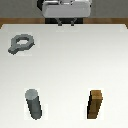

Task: Put the loop with the handle onto the peg.

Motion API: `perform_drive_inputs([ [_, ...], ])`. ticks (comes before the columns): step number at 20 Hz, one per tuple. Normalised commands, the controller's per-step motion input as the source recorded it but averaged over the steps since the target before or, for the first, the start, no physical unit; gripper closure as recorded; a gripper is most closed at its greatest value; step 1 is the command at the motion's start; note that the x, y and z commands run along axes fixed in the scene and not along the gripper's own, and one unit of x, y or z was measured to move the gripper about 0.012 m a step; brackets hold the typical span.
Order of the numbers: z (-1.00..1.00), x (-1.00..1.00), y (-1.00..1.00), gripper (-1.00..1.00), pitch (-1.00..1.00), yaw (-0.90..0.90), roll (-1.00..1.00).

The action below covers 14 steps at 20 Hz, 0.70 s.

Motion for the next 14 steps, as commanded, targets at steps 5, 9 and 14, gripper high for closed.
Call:
perform_drive_inputs([
  [5,0.0,0.0,0.0,-1.0,0.0,0.0,0.0],
  [9,0.0,0.0,0.0,-1.0,0.0,0.0,0.0],
  [14,0.0,0.0,0.0,-1.0,0.0,0.0,0.0],
])
